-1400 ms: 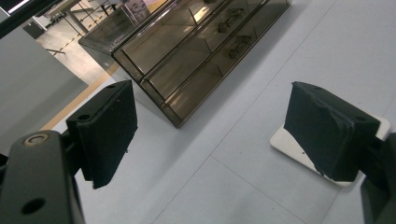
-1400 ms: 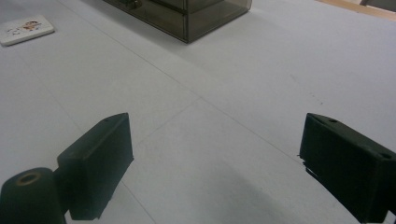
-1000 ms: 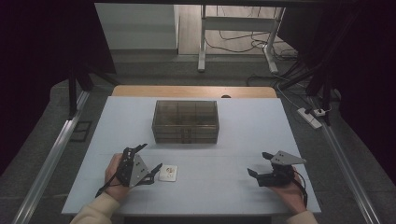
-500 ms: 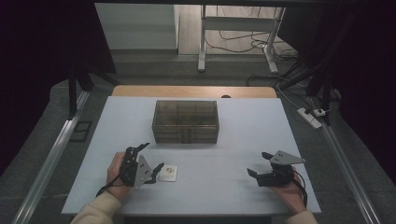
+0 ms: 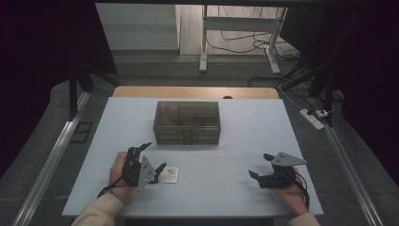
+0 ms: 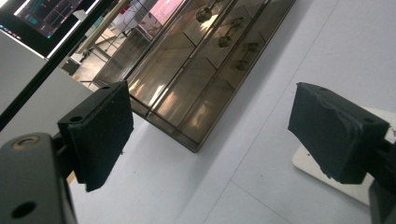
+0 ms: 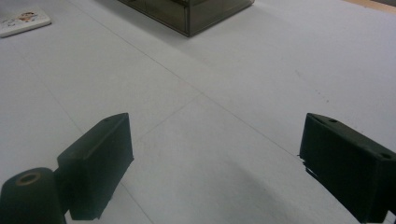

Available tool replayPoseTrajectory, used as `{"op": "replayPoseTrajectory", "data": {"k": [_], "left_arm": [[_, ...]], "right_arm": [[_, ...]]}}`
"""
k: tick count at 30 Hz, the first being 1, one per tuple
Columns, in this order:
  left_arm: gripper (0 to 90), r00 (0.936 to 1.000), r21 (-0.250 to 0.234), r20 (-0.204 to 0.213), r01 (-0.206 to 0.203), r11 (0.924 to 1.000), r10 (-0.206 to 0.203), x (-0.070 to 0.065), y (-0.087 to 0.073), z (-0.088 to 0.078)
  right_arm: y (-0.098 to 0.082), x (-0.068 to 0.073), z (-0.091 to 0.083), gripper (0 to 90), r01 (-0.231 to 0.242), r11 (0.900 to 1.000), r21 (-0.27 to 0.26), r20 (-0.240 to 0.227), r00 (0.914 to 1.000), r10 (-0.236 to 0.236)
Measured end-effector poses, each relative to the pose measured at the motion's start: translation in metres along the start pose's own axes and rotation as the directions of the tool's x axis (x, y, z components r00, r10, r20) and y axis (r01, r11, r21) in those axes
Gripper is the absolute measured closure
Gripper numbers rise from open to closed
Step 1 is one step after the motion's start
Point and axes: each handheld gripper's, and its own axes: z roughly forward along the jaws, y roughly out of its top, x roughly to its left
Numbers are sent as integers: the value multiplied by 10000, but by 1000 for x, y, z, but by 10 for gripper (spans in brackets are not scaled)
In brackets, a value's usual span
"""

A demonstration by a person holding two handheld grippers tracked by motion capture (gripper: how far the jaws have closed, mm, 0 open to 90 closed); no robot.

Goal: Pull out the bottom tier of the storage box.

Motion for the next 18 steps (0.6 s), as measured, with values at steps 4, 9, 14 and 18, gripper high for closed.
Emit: {"op": "replayPoseTrajectory", "data": {"k": [4,9,14,18], "left_arm": [[141,10000,-38,-59,-25,10000,25,-1,0,2],[143,9998,-36,-124,-176,9998,175,-2,1,4],[145,9989,-65,-218,-423,9991,421,-4,2,7],[147,9978,-87,-259,-619,9980,616,-6,3,11]], "right_arm": [[0,0,0,94,3,10000,21,-4,10000,-3],[0,0,1,95,-4,10000,37,-10,10000,4],[0,0,0,94,0,10000,34,6,10000,0],[0,0,0,95,13,10000,55,4,10000,-13]]}}
